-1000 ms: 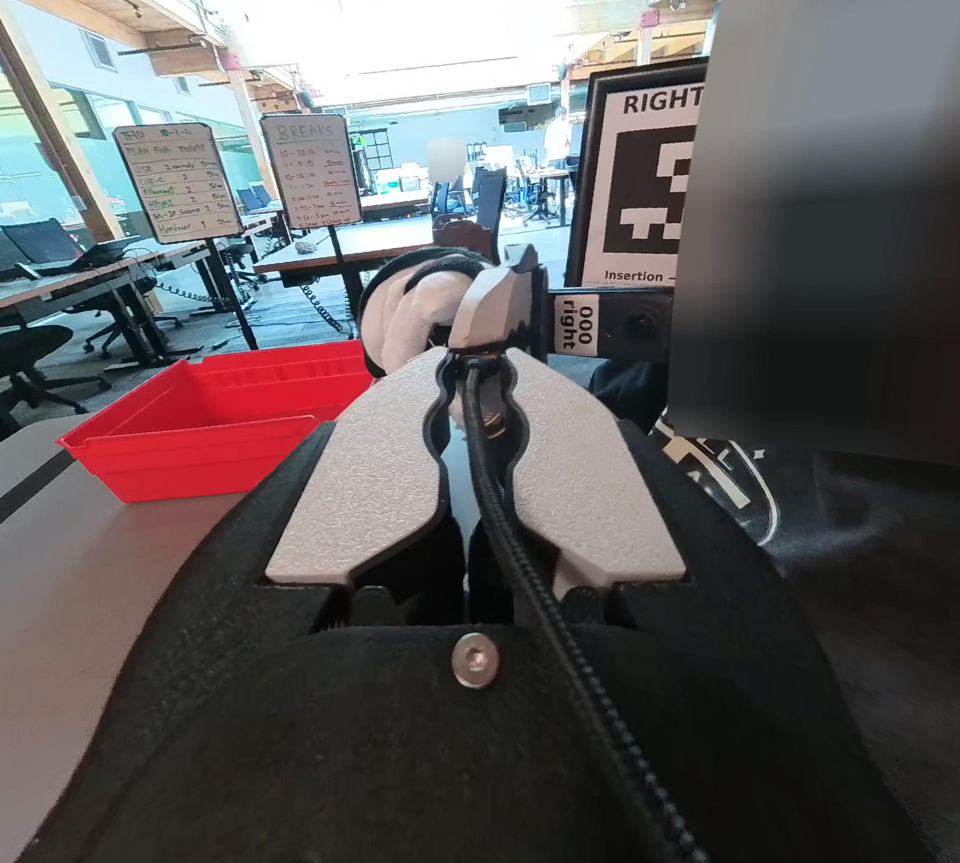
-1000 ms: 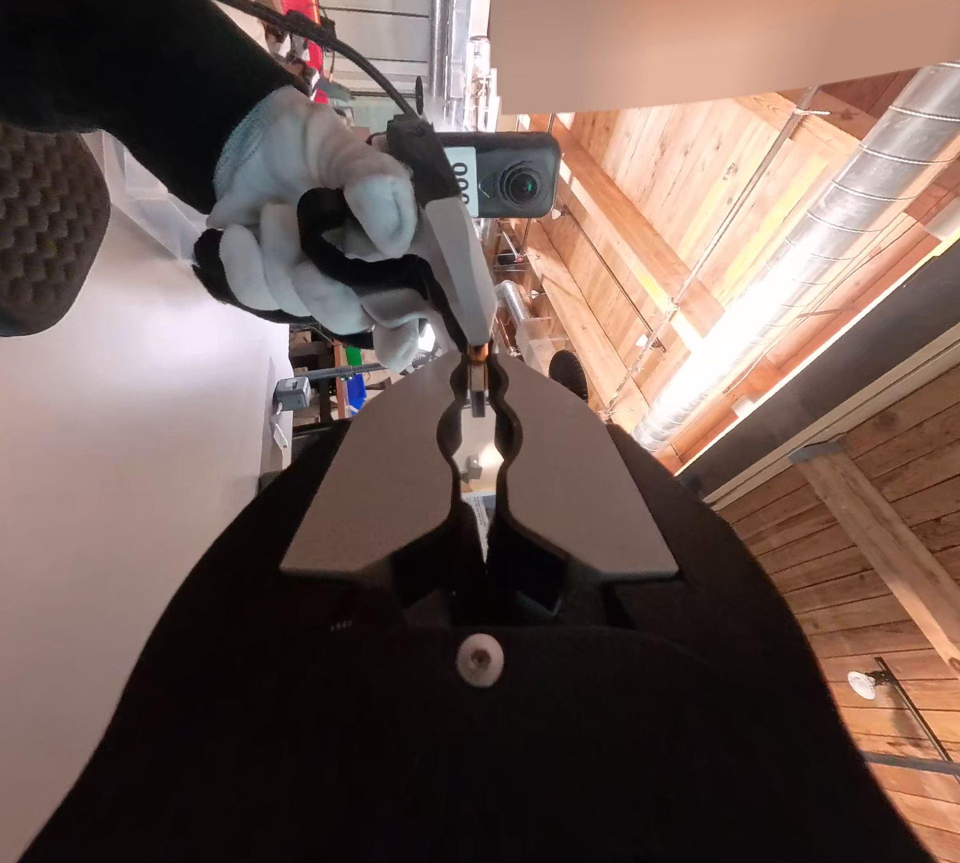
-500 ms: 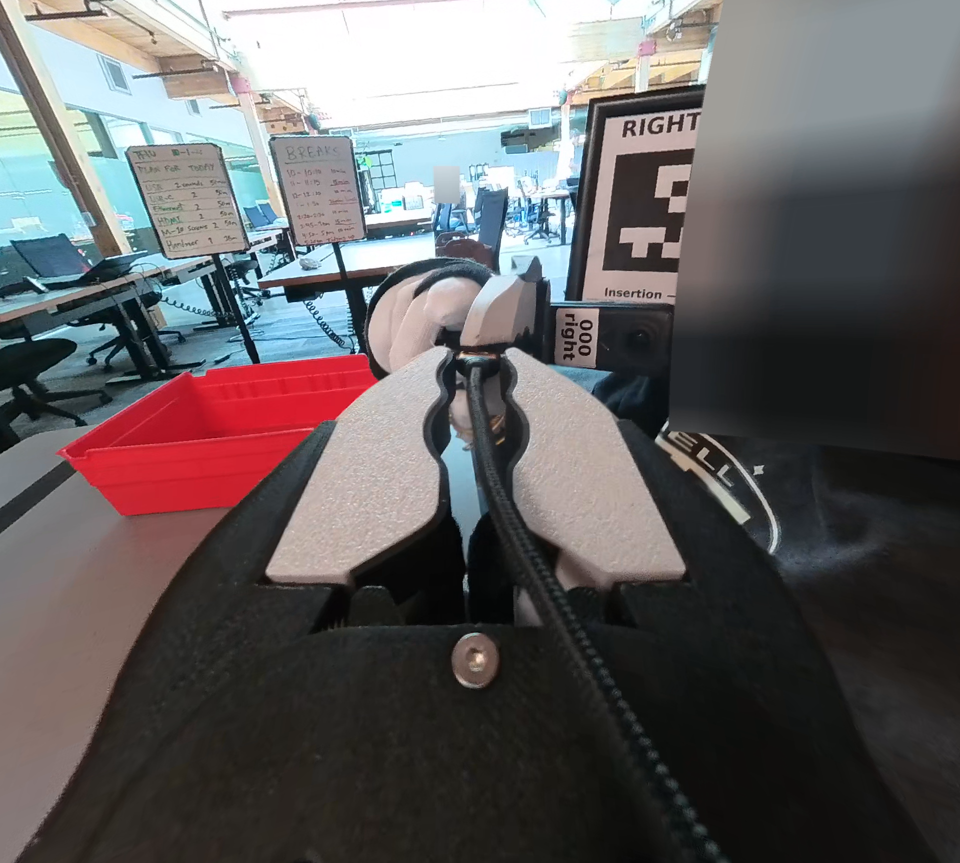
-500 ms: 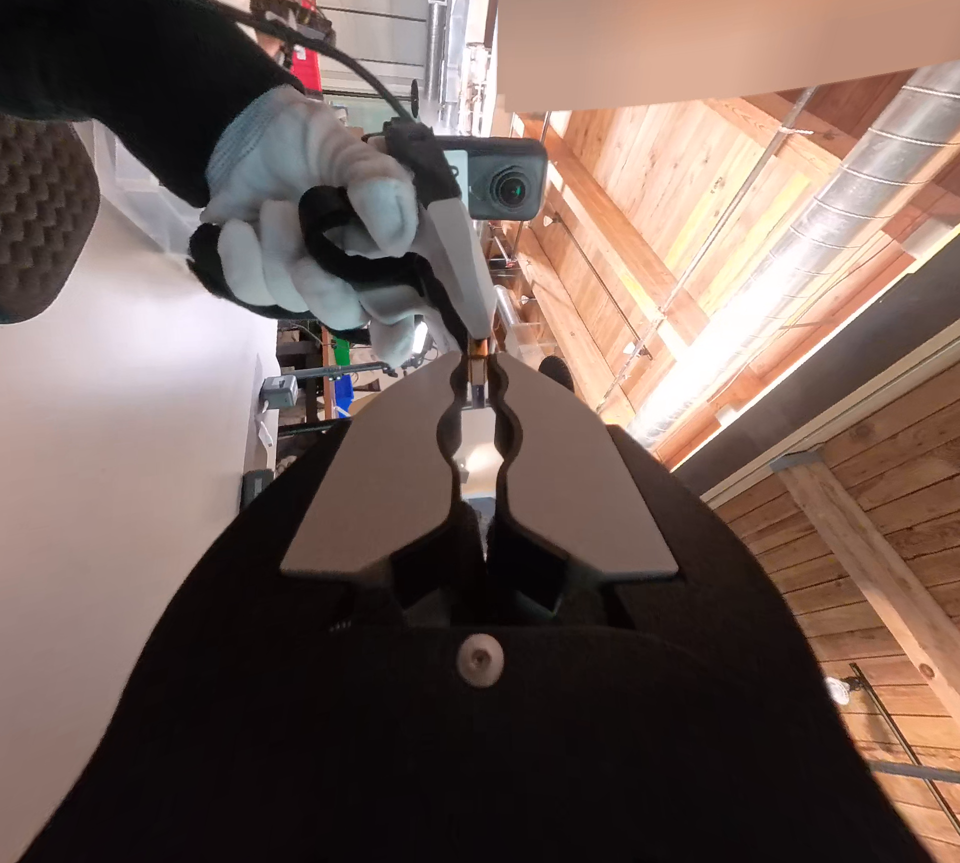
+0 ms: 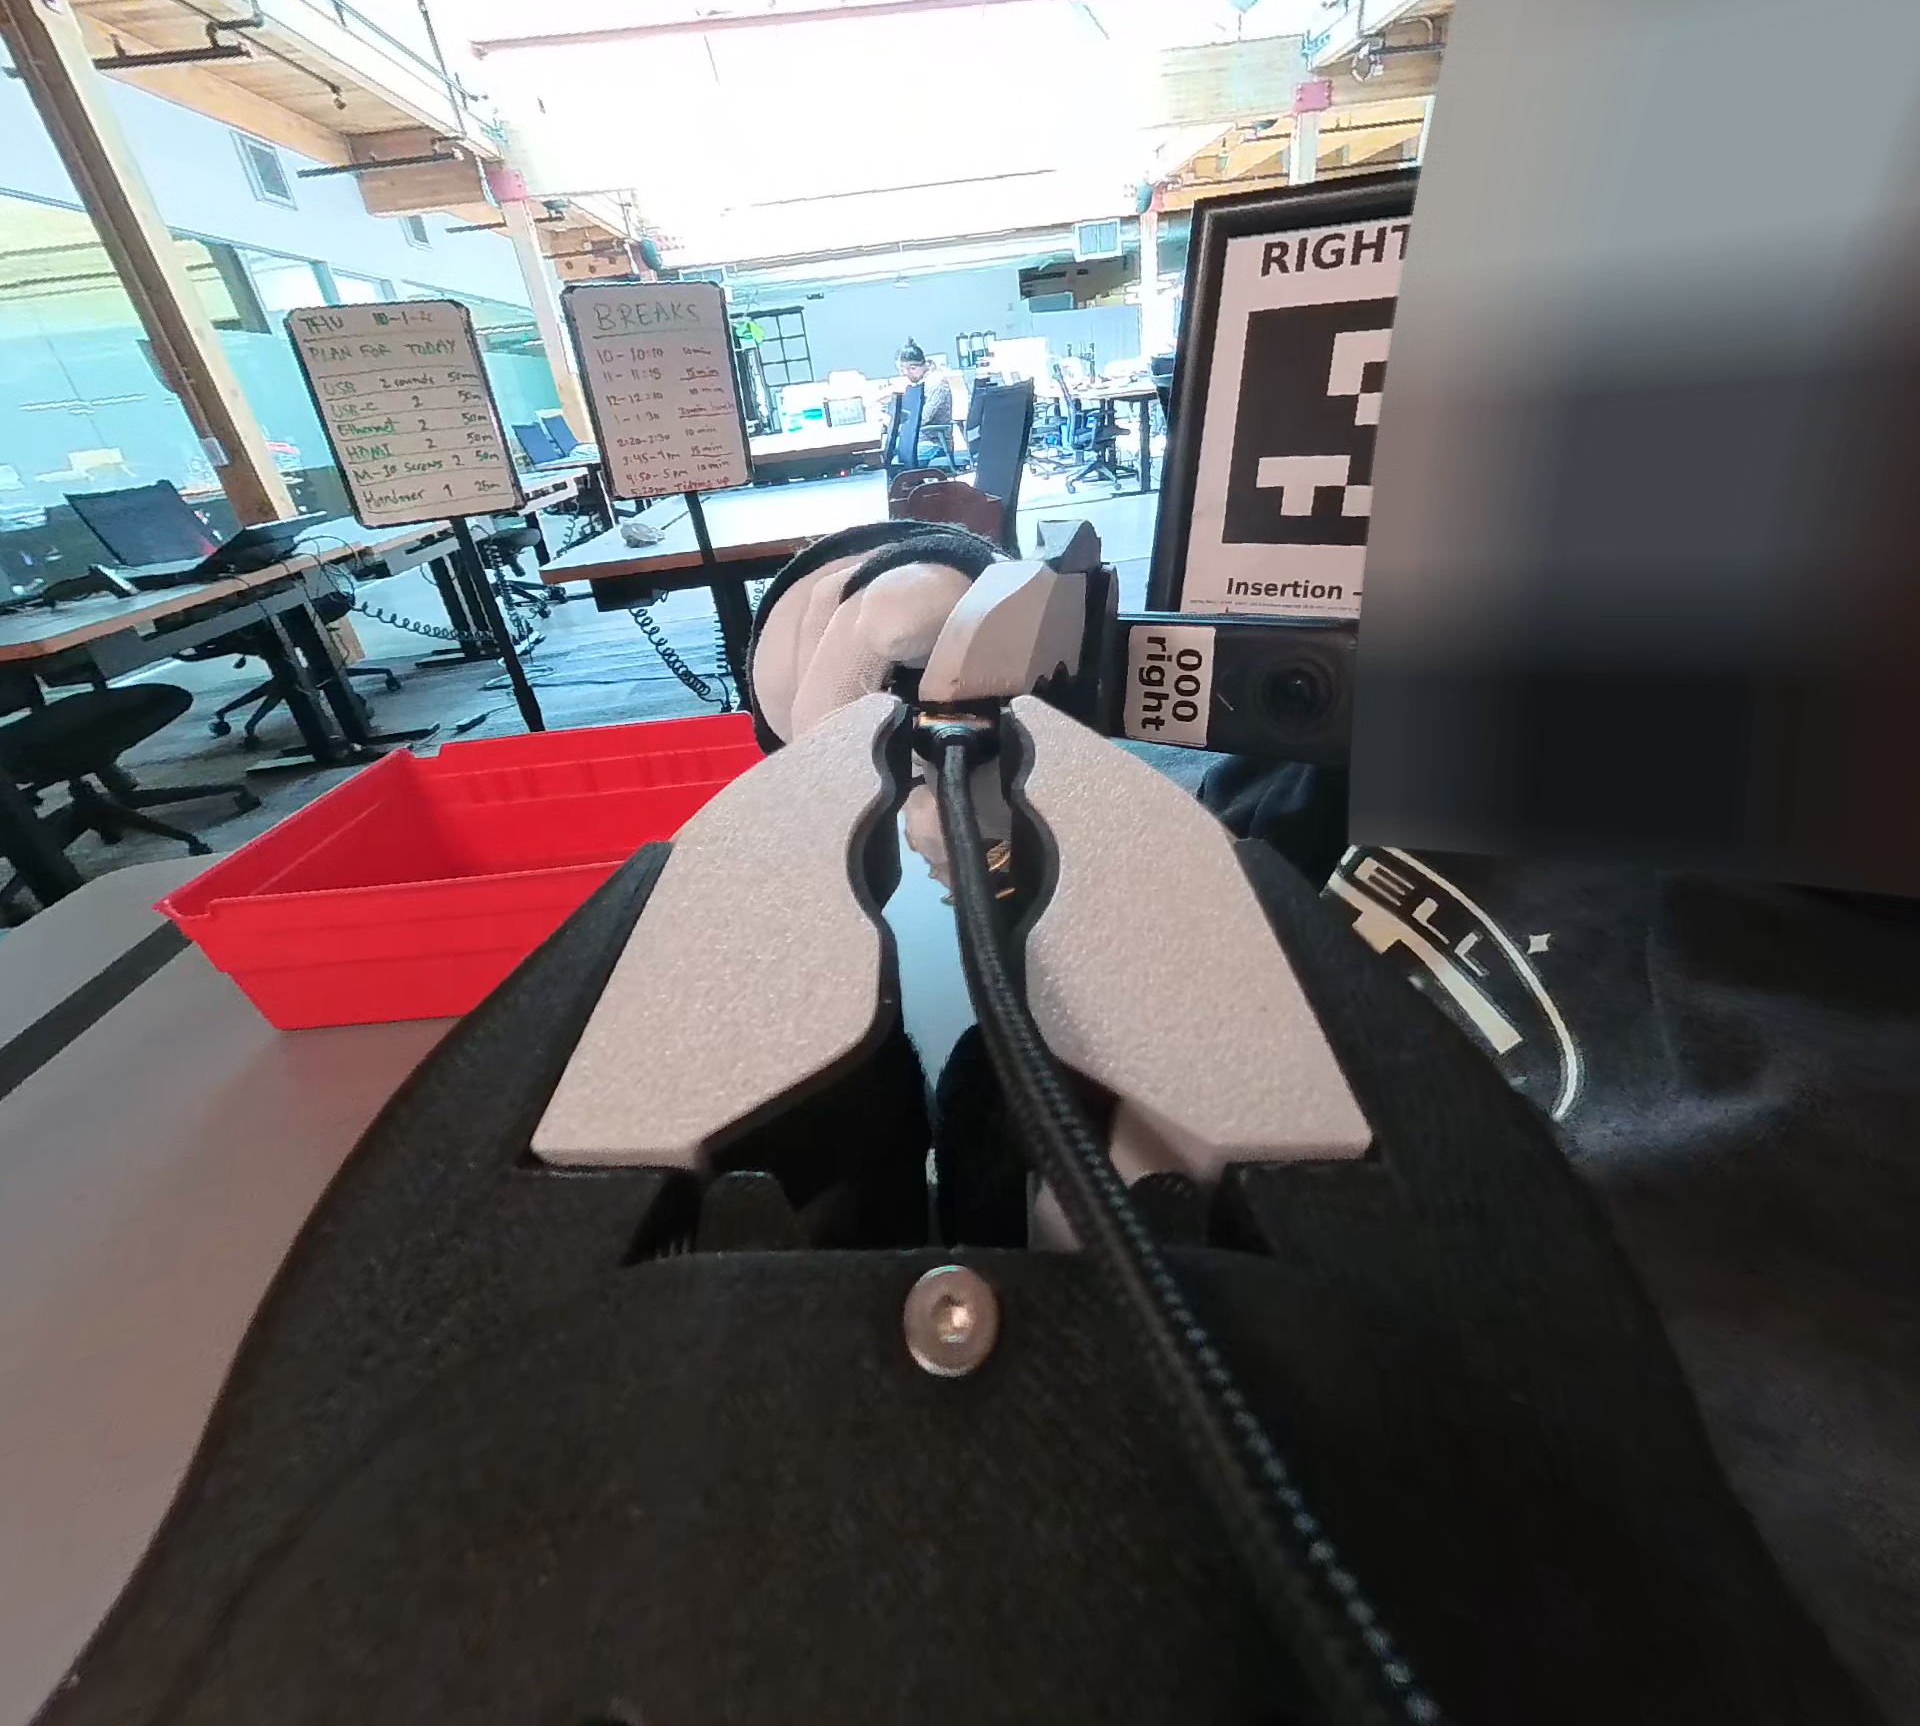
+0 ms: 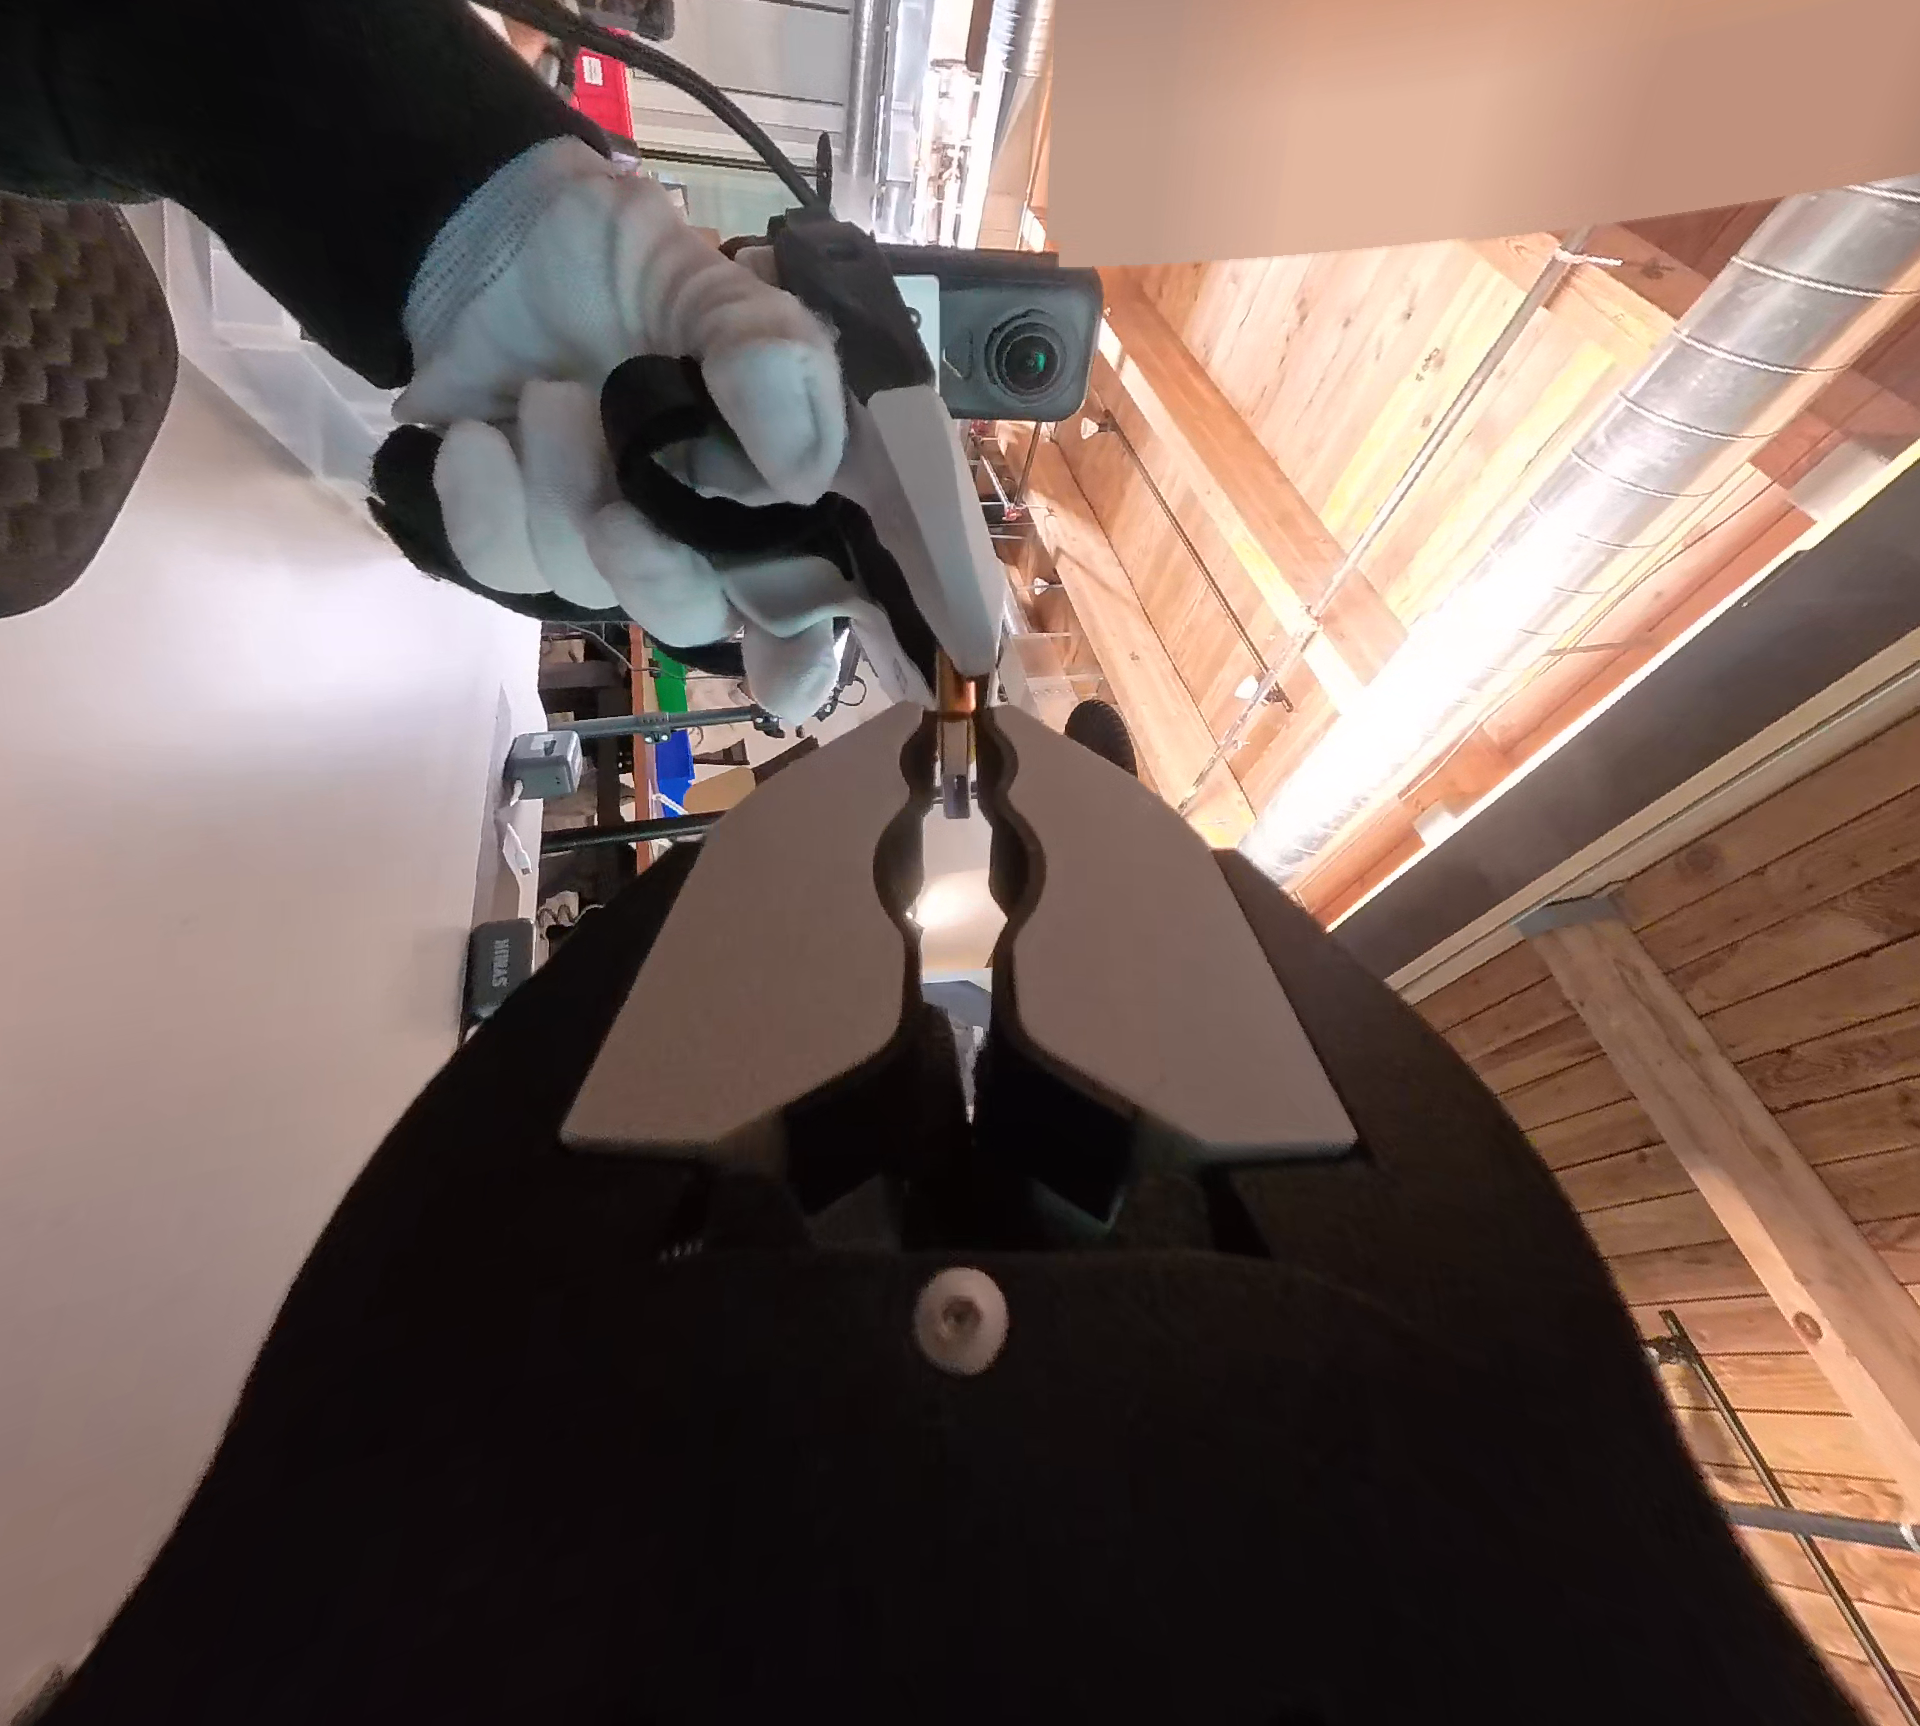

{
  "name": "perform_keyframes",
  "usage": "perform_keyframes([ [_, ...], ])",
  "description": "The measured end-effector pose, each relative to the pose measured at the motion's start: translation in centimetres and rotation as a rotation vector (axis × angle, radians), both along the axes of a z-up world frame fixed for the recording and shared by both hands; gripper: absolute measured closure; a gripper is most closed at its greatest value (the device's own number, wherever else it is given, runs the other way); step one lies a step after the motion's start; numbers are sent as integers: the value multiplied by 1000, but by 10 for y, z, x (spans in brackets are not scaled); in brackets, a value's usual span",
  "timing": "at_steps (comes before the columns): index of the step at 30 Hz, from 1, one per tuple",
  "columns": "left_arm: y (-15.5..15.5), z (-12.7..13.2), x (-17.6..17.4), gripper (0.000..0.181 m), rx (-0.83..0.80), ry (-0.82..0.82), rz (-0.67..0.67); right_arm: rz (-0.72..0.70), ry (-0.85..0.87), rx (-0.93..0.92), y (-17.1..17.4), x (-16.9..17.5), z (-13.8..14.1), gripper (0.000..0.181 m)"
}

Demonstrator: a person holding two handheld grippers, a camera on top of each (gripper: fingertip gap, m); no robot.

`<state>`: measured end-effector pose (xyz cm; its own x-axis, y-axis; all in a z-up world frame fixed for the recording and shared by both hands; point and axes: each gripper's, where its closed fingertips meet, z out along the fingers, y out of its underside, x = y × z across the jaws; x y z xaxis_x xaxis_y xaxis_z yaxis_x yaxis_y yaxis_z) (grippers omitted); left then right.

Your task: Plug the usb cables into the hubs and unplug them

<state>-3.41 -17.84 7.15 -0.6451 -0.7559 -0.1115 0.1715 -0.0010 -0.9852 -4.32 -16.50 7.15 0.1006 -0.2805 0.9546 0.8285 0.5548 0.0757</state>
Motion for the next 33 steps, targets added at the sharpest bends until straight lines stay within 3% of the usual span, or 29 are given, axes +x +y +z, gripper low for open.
perform_keyframes([
  [7, 1, -2, 1, 166, 39, 7, 25, 2, 5, -25, 1, 1, -1, 174],
  [13, 14, 3, 0, 166, 80, -46, 130, 20, 287, -421, 16, 32, -2, 167],
  [16, 20, 8, -5, 166, 96, -84, 174, -74, 353, -881, 31, 62, -53, 154],
  [23, 26, 15, -14, 166, 137, -145, 239, -355, 376, -1580, 54, 115, -183, 143],
  [27, 29, 15, -17, 166, 146, -157, 250, -509, 402, -1709, 66, 138, -222, 140],
  [33, 31, 15, -19, 166, 153, -163, 262, -558, 417, -1788, 63, 148, -240, 140],
])
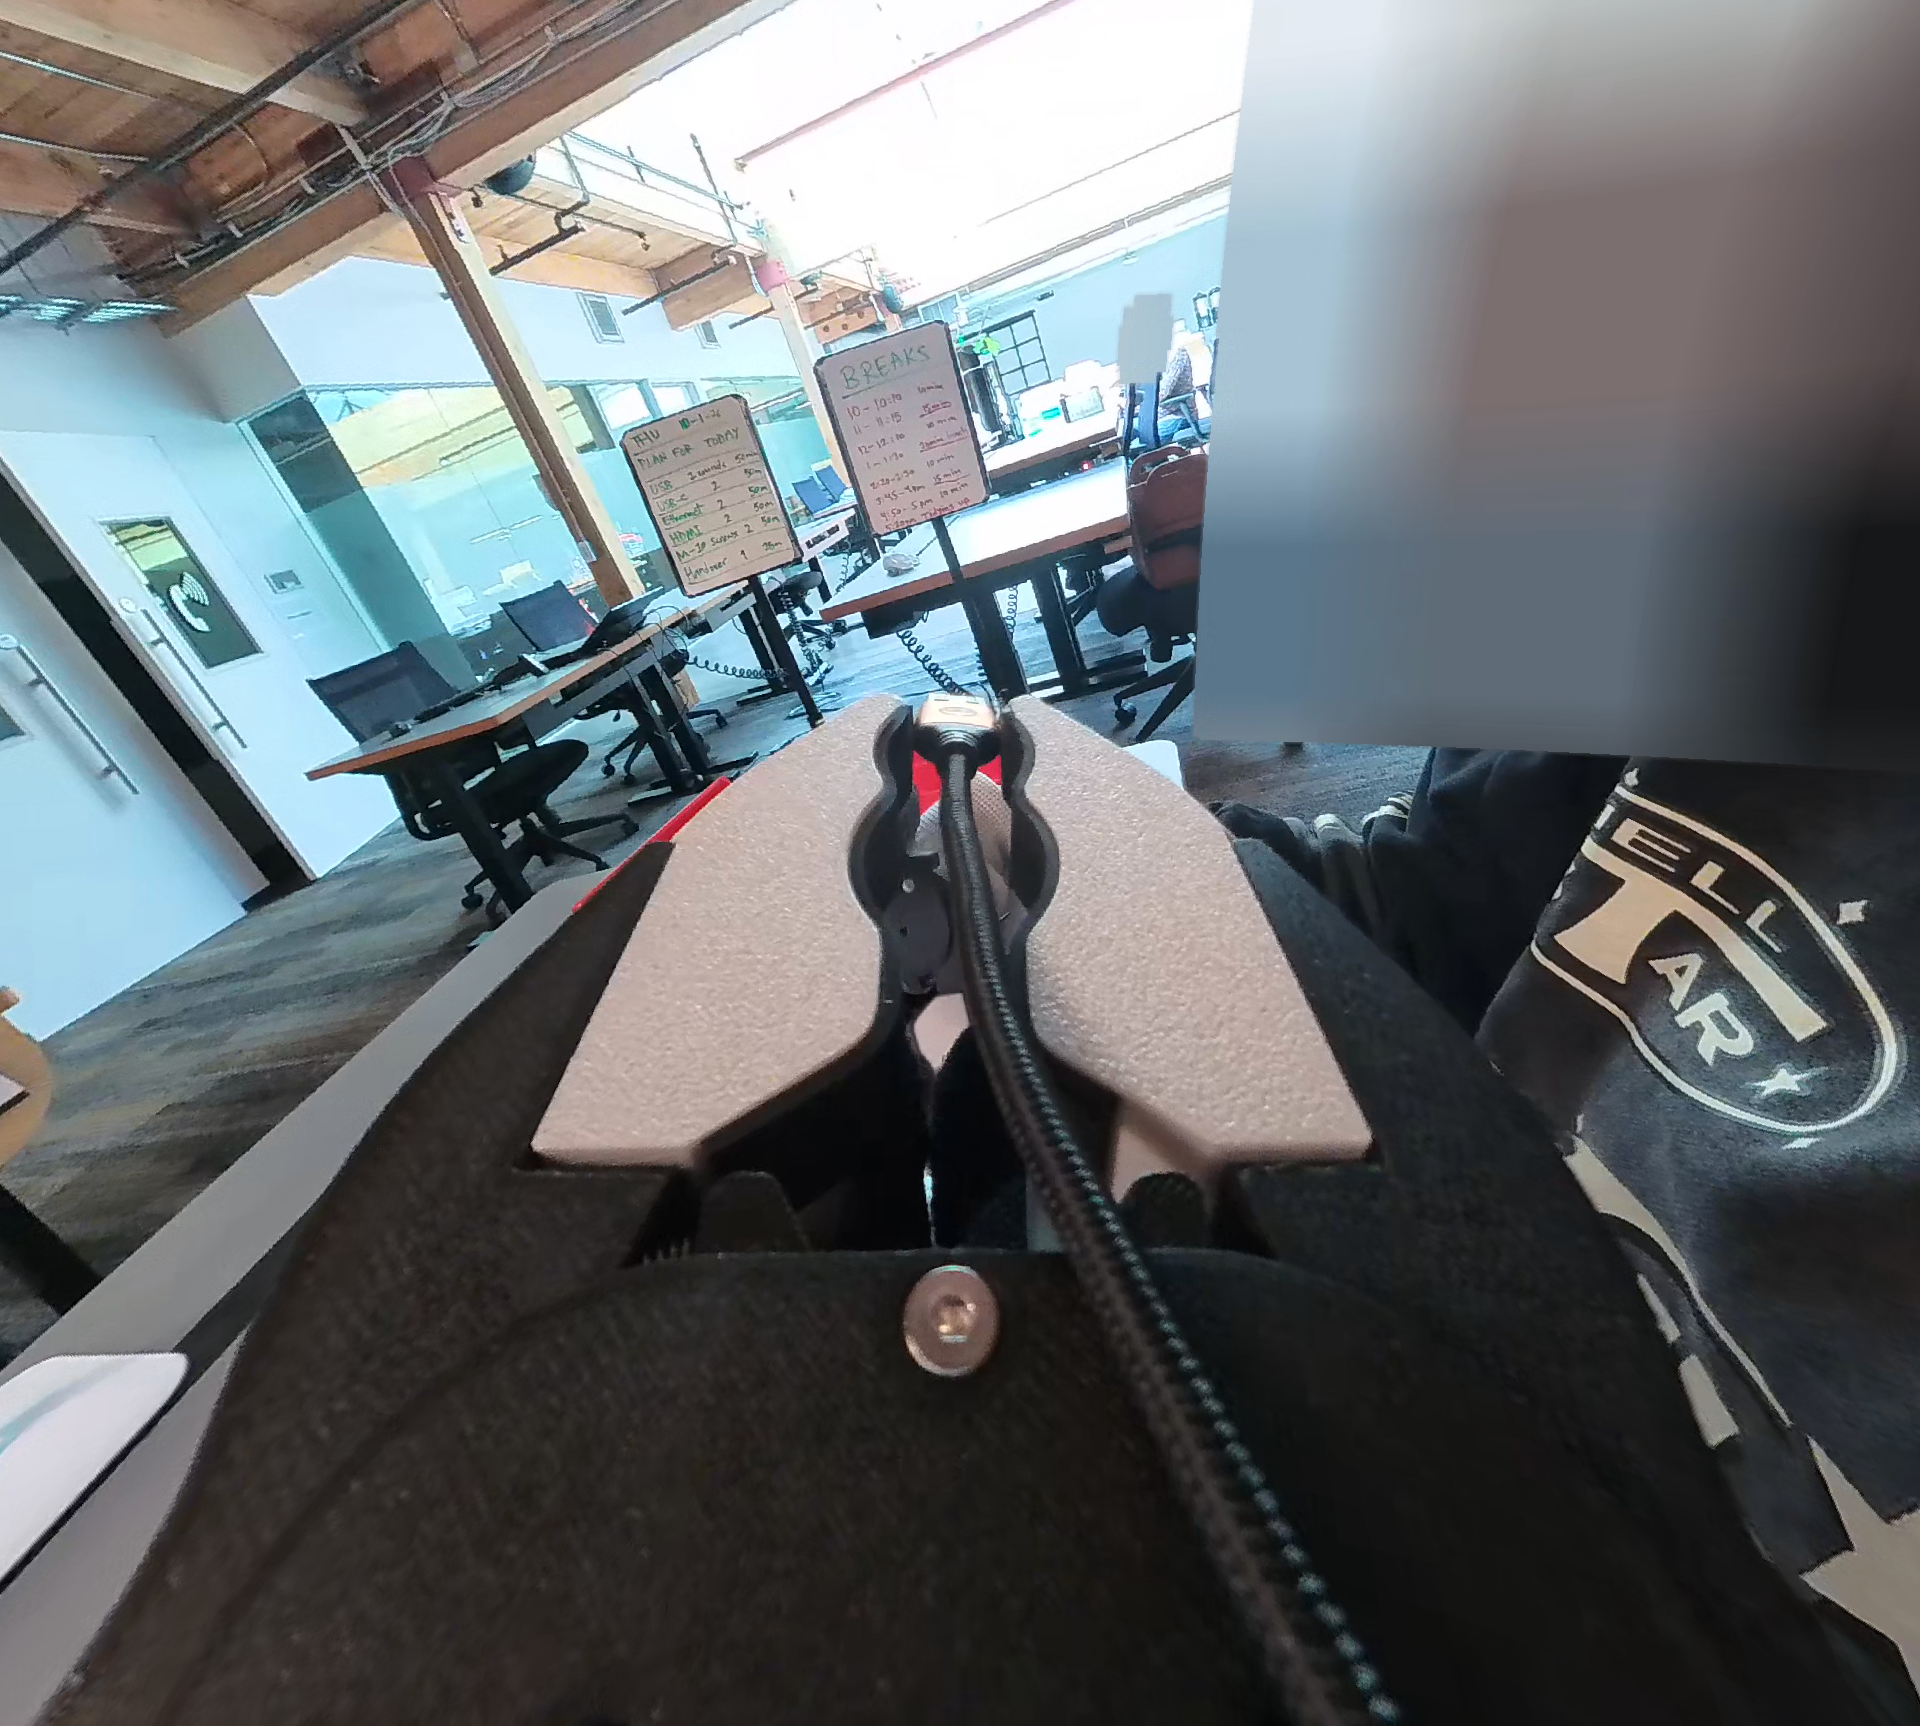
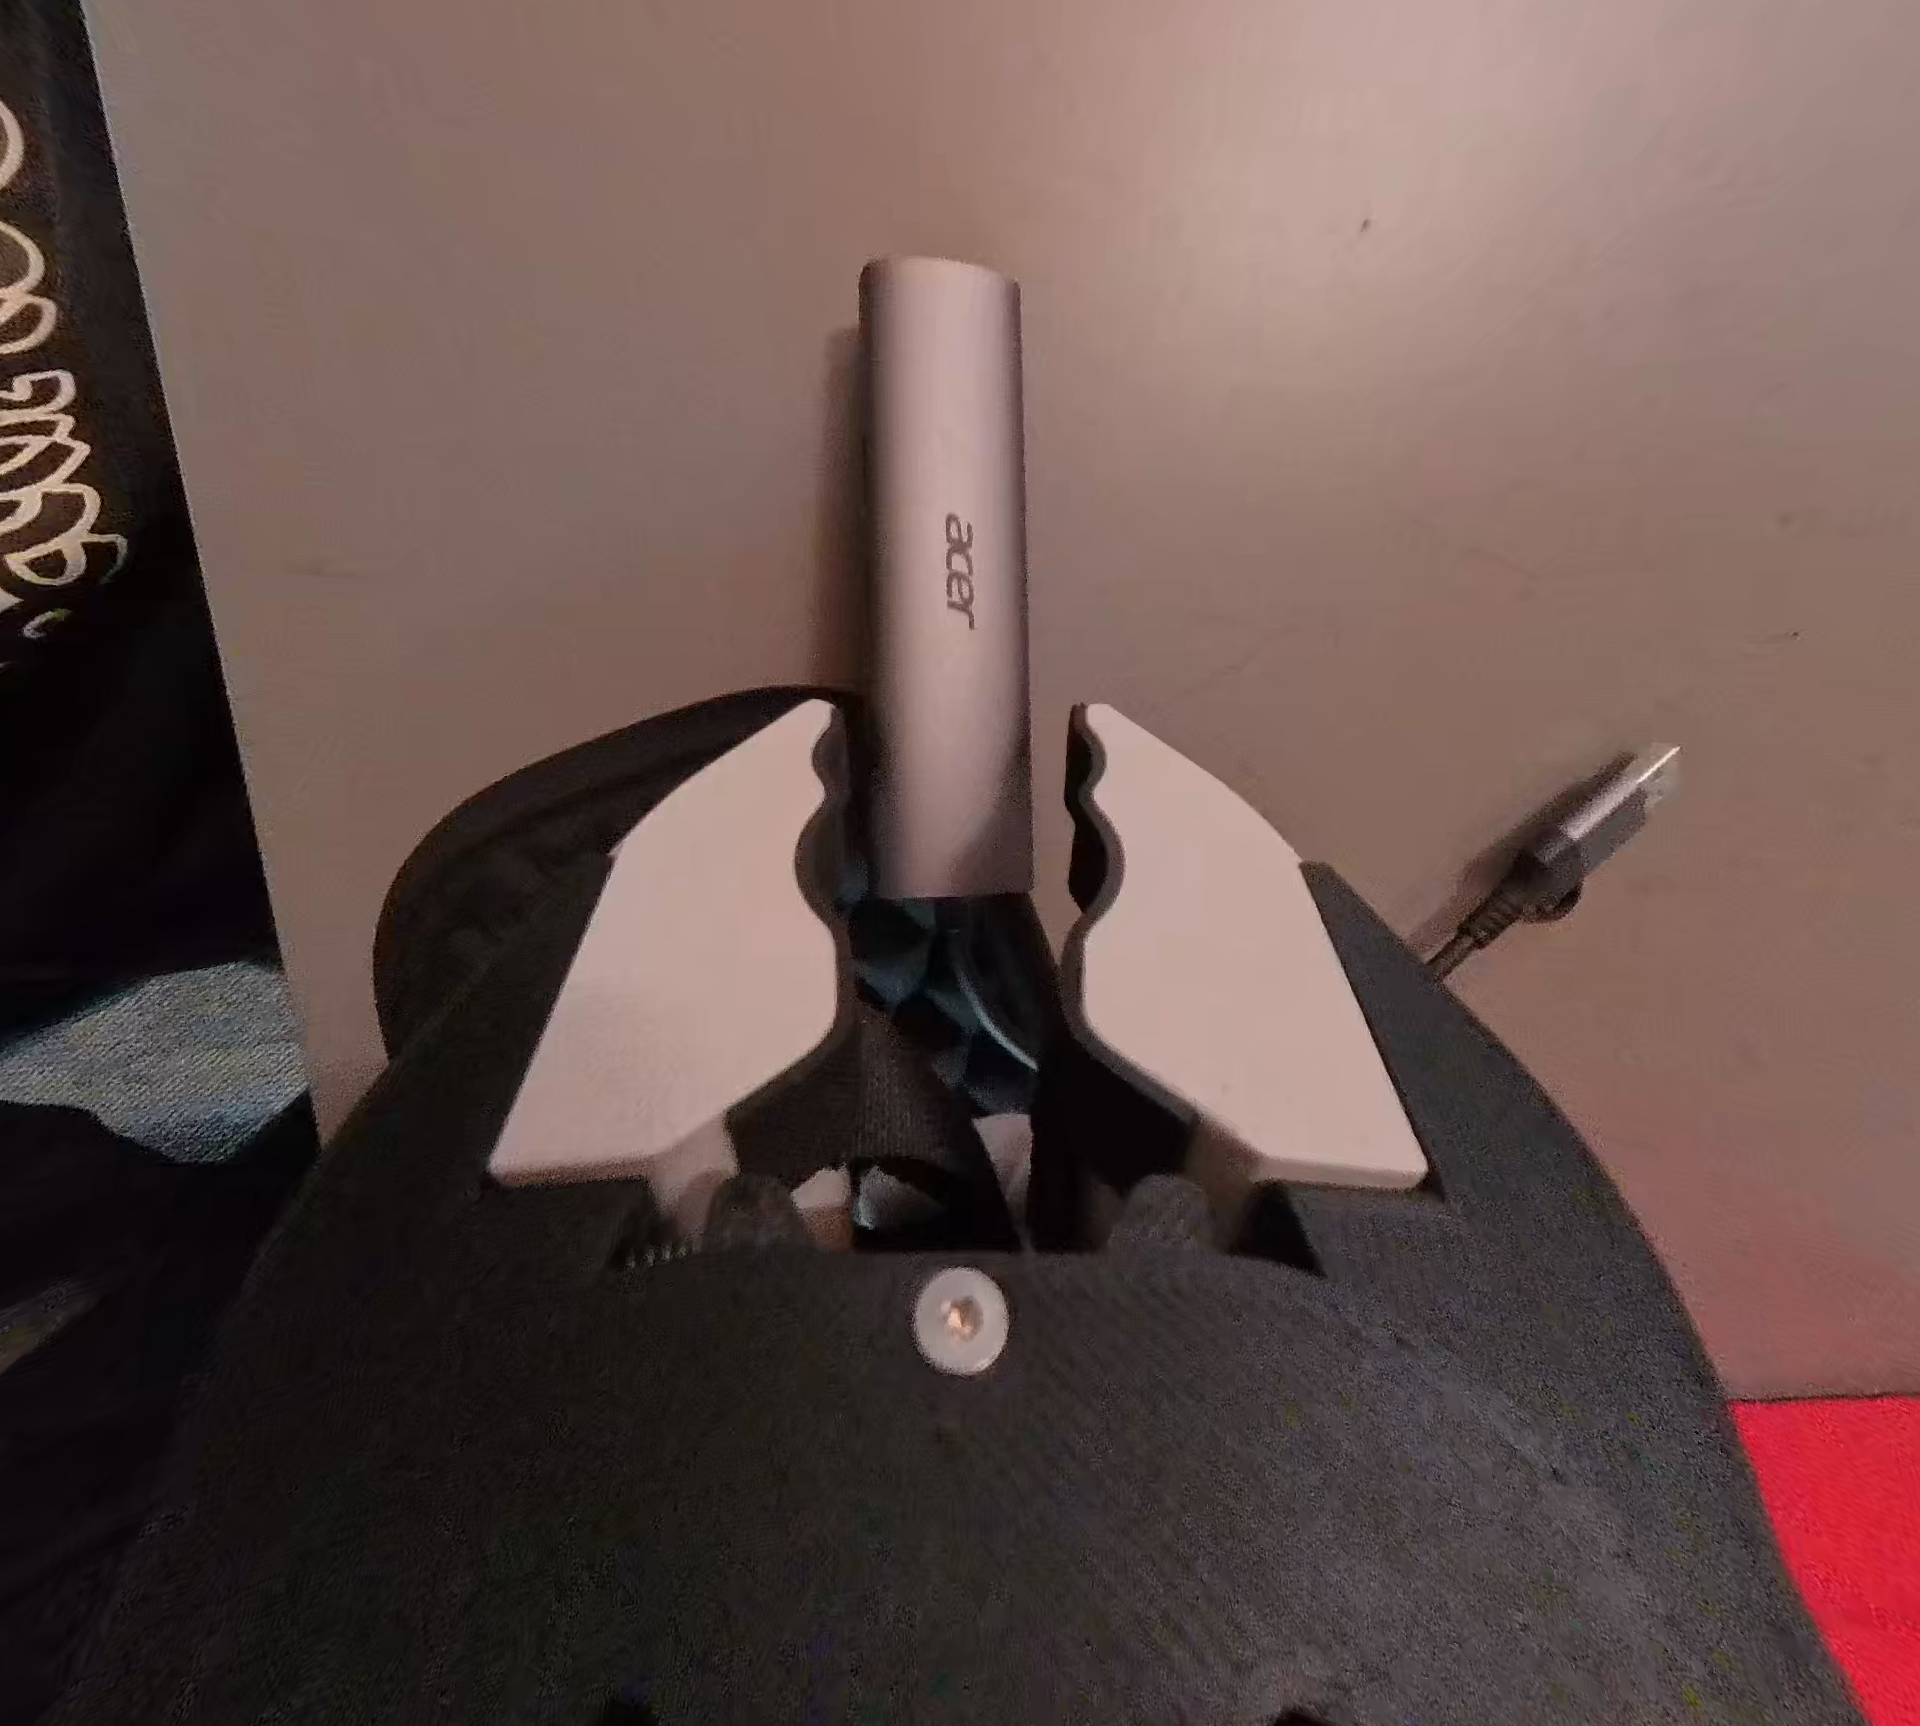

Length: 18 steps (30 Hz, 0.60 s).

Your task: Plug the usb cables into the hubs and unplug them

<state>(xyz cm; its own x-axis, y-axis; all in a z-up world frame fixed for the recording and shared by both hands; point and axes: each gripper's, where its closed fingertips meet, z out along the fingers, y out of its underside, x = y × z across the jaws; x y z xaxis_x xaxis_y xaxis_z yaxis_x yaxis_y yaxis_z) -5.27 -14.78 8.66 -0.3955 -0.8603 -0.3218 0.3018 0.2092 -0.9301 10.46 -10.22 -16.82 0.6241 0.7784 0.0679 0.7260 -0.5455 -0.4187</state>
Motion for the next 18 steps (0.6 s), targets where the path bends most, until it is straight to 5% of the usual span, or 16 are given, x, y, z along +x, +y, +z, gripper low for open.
perform_keyframes([
  [12, 3, 2, 3, 166, 19, -26, 42, 9, 129, -108, 4, -11, -15, 147],
  [18, 21, 9, 8, 166, 95, -93, 218, 10, 398, 255, 33, -24, 59, 148],
])
